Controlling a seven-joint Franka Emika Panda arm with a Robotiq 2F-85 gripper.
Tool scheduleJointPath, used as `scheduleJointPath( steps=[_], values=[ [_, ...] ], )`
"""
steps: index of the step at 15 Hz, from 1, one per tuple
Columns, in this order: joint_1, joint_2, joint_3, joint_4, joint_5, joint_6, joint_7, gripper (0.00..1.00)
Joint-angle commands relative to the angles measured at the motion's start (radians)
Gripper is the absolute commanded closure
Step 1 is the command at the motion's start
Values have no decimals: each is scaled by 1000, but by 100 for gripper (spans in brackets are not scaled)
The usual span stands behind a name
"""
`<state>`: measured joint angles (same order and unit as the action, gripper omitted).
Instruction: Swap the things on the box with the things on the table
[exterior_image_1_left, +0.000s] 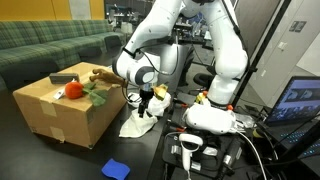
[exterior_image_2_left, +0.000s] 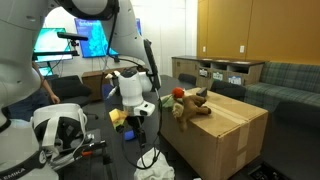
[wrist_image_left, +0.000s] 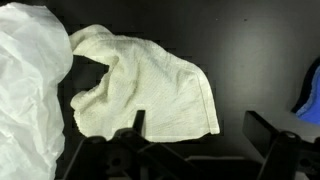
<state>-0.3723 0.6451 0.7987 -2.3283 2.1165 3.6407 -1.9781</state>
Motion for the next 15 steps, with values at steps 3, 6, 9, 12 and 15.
scheduleJointPath(
  steps=[3,6,9,12,15],
  values=[
    [60,96,-64,54,-62,1,2,0],
    [93,145,-109,90,-93,-4,16,0],
    [144,184,-178,137,-116,-3,60,0],
    [205,209,-259,187,-136,3,136,0],
    [259,240,-328,232,-154,2,198,0]
  ],
)
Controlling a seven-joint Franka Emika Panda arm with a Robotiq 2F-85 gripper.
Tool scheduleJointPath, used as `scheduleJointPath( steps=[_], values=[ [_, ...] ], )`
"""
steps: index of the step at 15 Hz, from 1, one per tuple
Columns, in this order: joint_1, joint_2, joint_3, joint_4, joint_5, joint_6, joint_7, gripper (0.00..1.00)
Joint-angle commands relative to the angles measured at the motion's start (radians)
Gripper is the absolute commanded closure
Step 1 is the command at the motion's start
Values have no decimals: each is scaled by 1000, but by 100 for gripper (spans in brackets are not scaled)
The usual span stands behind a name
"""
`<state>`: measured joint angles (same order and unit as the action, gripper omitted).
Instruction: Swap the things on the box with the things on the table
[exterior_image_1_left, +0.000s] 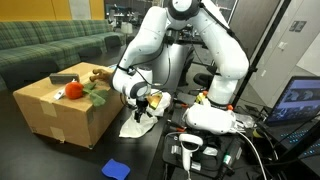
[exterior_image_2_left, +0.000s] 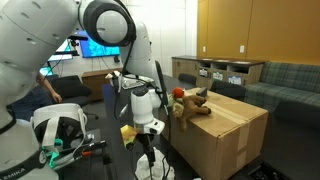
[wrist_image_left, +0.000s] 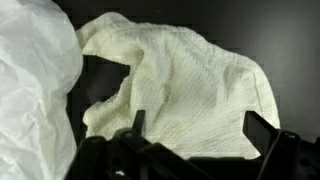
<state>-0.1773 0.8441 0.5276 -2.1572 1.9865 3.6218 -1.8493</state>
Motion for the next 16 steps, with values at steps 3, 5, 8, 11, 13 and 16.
scheduleJointPath(
  steps=[3,5,8,11,13,16],
  values=[
    [101,76,-93,92,-28,15,89,0],
    [114,102,-104,107,-25,11,87,0],
    [125,138,-114,126,-22,6,79,0],
    [125,177,-116,155,-20,11,66,0],
    [119,187,-112,162,-21,7,56,16],
    [114,193,-107,170,-20,12,44,42]
  ],
)
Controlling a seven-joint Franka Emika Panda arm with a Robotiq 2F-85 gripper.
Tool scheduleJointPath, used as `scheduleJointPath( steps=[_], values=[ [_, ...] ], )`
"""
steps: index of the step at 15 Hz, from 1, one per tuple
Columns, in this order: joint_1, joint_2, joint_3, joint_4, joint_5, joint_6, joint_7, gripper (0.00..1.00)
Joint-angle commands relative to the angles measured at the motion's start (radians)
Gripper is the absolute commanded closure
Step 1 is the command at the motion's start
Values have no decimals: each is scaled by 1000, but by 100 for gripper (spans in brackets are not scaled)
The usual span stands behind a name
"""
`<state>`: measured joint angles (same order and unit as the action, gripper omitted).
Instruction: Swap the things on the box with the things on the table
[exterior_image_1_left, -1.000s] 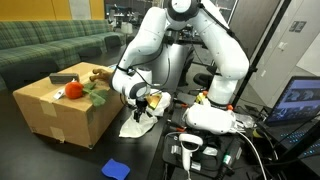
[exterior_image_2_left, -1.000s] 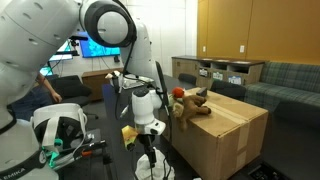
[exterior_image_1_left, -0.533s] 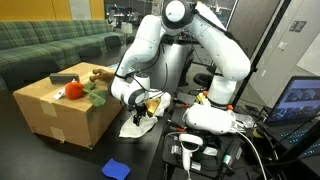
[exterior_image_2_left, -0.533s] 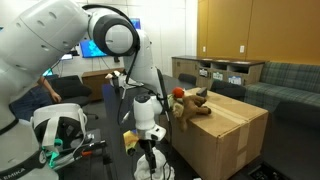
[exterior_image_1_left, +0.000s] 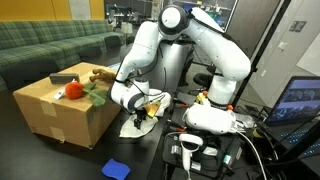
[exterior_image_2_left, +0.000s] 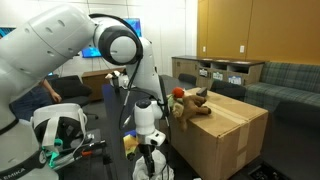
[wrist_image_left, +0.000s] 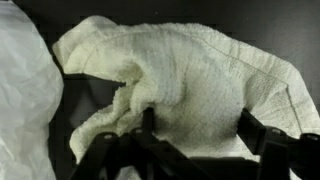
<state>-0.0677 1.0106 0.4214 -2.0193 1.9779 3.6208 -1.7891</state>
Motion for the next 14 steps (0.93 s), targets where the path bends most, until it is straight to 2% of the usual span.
scheduleJointPath(
  steps=[1,5,8,10,11,14],
  values=[
    [5,23,-1,32,-9,21,-17,49],
    [1,-4,10,13,-5,47,-32,78],
    [-3,-65,35,-46,2,61,-52,98],
    [8,-123,46,-102,2,54,-49,95],
    [6,-152,58,-131,6,55,-54,98],
    [-3,-258,110,-235,29,68,-55,95]
  ],
)
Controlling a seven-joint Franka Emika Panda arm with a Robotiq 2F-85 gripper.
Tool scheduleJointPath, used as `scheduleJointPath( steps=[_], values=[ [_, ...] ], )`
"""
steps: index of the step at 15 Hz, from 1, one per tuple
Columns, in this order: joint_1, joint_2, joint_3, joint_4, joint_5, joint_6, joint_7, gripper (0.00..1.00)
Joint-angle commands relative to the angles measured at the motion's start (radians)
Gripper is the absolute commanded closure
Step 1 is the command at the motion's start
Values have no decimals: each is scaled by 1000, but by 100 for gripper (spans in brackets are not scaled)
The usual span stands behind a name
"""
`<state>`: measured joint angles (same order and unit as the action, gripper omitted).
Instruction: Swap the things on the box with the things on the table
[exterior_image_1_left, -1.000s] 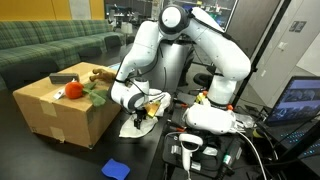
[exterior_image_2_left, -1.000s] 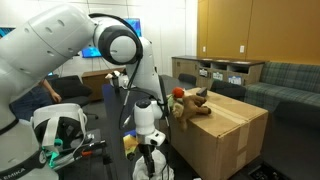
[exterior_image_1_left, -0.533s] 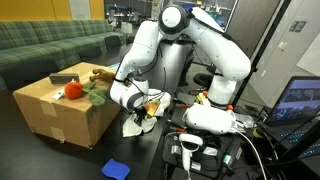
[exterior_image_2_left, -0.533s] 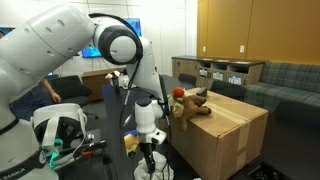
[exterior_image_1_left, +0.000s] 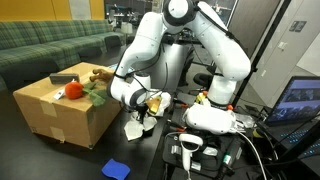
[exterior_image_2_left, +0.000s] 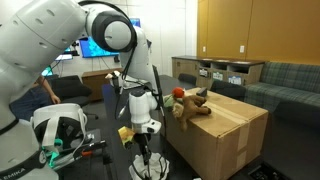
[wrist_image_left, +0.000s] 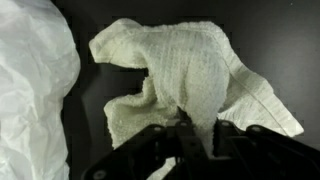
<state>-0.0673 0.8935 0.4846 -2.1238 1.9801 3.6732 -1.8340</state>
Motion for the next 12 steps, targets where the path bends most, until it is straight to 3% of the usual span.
scheduleJointPath(
  steps=[1,3,5,9,12],
  values=[
    [-17,-177,74,-162,45,24,-17,95],
    [-60,-250,139,-221,97,31,-49,95],
    [-148,-319,239,-263,186,26,-121,95],
    [-427,-385,504,-233,473,47,-381,95],
    [-627,-354,692,-113,643,167,-571,95]
  ],
)
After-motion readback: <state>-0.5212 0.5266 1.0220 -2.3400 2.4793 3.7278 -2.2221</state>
